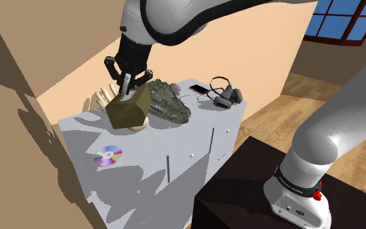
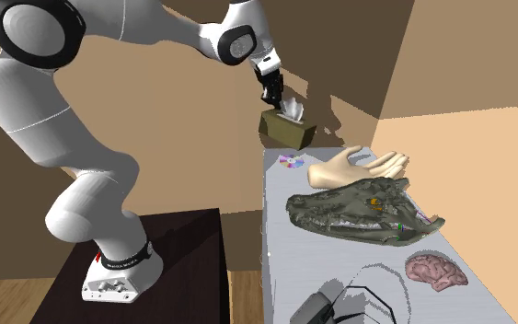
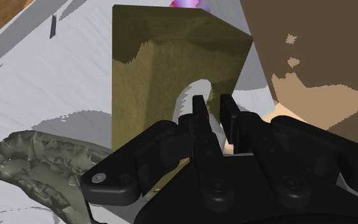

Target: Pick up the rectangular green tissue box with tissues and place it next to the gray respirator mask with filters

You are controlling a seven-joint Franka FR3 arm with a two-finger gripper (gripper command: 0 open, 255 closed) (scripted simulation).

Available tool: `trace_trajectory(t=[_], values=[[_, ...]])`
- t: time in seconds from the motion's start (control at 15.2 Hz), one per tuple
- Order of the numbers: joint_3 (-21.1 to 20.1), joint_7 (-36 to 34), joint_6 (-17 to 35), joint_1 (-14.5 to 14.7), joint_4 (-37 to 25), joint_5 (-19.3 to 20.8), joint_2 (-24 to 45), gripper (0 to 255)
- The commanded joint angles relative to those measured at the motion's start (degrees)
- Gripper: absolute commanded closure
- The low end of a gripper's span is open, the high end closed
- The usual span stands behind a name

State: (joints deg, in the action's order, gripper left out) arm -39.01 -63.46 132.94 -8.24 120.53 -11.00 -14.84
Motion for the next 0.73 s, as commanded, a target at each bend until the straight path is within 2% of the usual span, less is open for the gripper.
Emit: trace_trajectory(t=[0.0,0.4,0.66], values=[[0.2,-0.1,-1.7,-0.1,-1.7,0.2,0.0,255],[0.7,-0.1,-5.9,-0.3,-5.6,0.3,-0.4,255],[6.8,7.7,-6.6,0.2,-0.5,-4.4,-5.6,255]])
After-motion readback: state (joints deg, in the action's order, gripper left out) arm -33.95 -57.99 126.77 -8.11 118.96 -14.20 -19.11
